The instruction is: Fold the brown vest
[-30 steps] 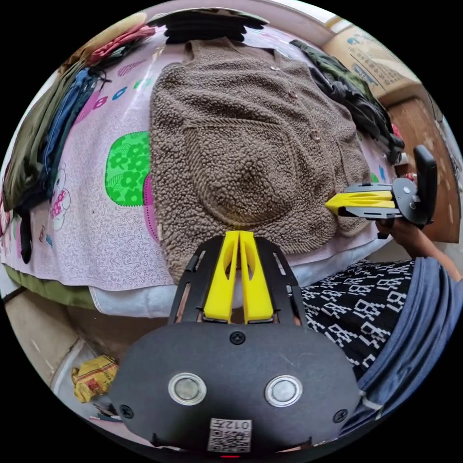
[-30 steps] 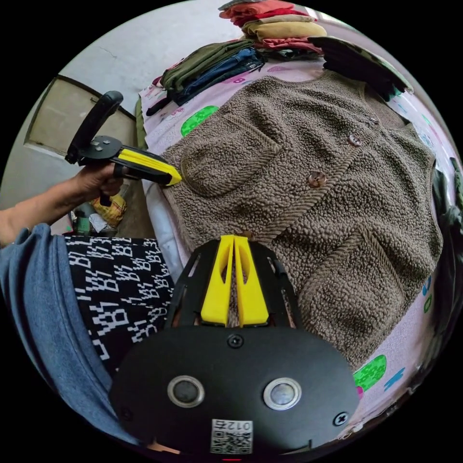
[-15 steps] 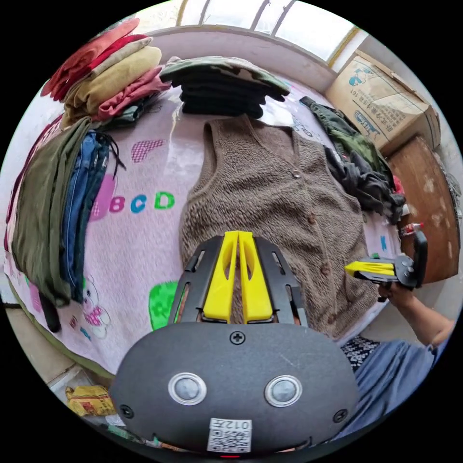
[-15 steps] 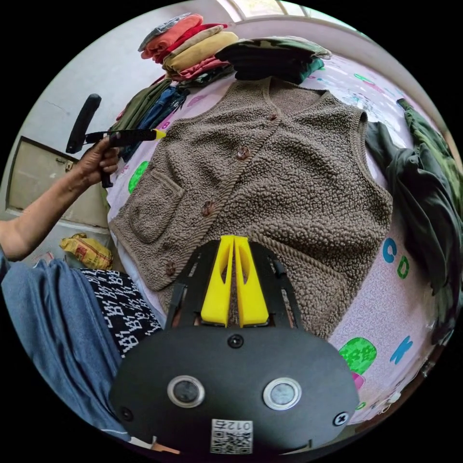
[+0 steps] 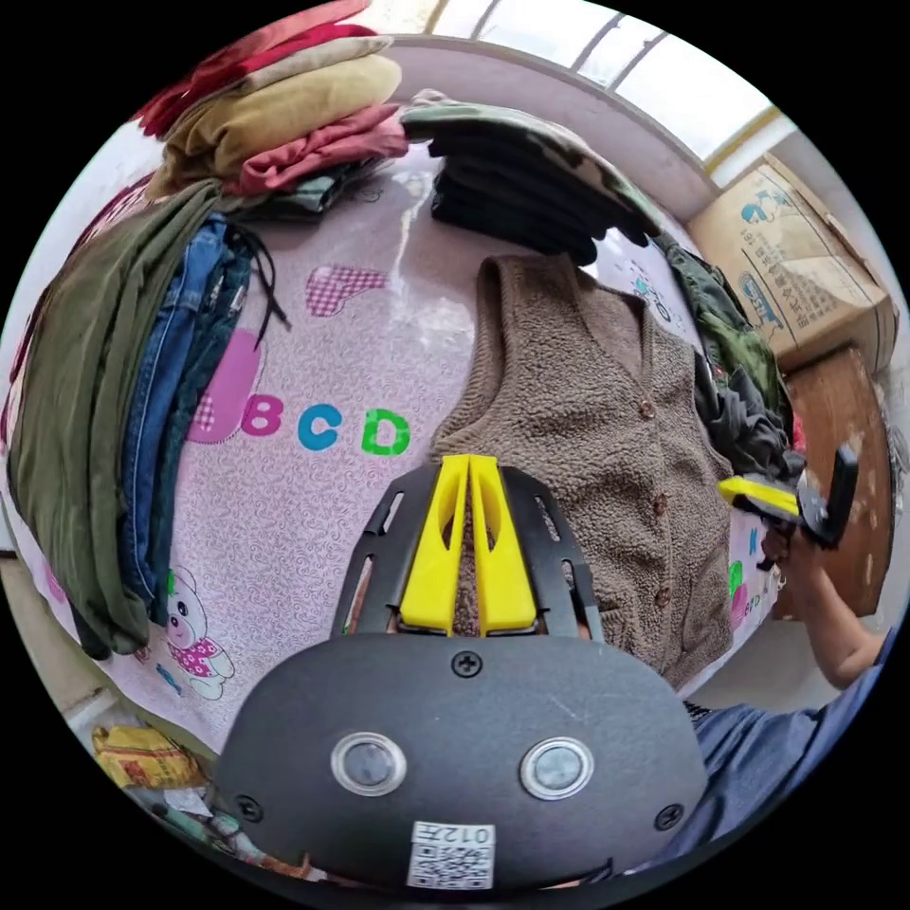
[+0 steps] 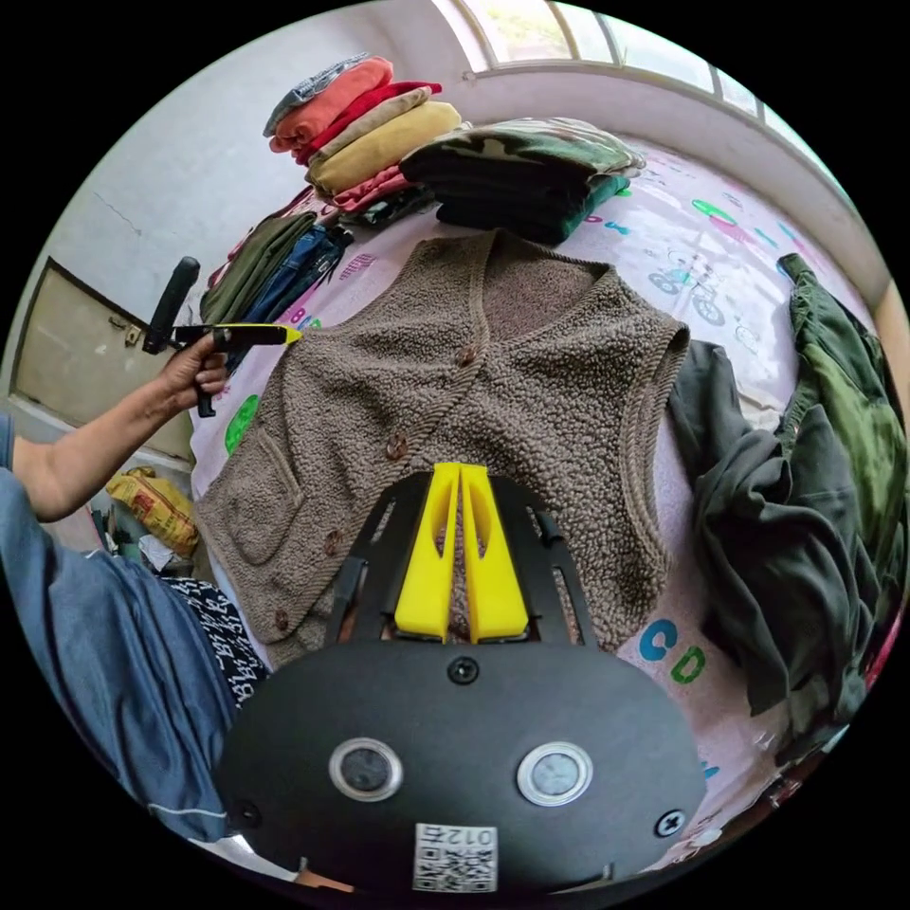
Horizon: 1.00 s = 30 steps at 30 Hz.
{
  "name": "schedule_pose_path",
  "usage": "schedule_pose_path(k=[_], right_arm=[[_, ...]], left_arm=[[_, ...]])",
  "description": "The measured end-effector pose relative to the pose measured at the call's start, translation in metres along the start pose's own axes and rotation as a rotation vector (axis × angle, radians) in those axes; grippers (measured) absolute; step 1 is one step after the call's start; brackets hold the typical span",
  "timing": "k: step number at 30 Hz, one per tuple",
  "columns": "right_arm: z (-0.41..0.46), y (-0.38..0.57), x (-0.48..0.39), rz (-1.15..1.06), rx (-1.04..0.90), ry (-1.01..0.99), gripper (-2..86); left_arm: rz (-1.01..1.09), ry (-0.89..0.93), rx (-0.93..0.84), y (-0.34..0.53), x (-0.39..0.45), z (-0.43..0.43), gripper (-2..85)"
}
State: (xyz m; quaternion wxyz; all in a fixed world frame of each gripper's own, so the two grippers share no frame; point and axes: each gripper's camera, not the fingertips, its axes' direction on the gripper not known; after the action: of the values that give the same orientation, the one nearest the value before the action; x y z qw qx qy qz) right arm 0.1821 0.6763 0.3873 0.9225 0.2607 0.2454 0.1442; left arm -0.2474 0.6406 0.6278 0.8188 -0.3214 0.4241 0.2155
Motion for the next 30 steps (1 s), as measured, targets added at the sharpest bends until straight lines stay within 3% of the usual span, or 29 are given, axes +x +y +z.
schedule_pose_path(k=[4, 6, 8, 11, 13, 20, 26, 30], right_arm=[[-0.001, -0.047, 0.051, -0.023, 0.048, 0.089, 0.4], [-0.005, -0.069, 0.076, -0.032, 0.067, 0.120, 0.7], [-0.006, -0.099, 0.111, -0.048, 0.061, 0.121, 1.9], [0.004, -0.131, 0.156, -0.053, 0.000, 0.085, 4.7], [0.014, -0.145, 0.180, -0.051, -0.038, 0.093, 6.8], [0.039, -0.166, 0.242, -0.016, -0.072, -0.004, 11.9], [0.068, -0.173, 0.278, 0.028, -0.126, -0.141, 12.4], [0.083, -0.174, 0.287, 0.022, -0.187, -0.109, 8.5]], left_arm=[[0.035, -0.152, -0.155, -0.015, 0.006, 0.027, 0.0], [-0.070, -0.096, -0.109, -0.020, -0.002, 0.015, 0.0], [-0.083, -0.150, 0.029, -0.029, 0.011, -0.019, 0.2], [0.129, -0.087, 0.204, -0.056, 0.041, -0.051, 0.7], [0.244, -0.063, 0.206, -0.086, 0.055, -0.048, 1.4], [0.432, 0.047, 0.005, -0.203, 0.071, 0.022, 10.1], [0.514, 0.065, -0.200, -0.234, 0.078, 0.063, 10.6], [0.599, 0.024, -0.251, -0.231, 0.088, 0.067, 8.7]])
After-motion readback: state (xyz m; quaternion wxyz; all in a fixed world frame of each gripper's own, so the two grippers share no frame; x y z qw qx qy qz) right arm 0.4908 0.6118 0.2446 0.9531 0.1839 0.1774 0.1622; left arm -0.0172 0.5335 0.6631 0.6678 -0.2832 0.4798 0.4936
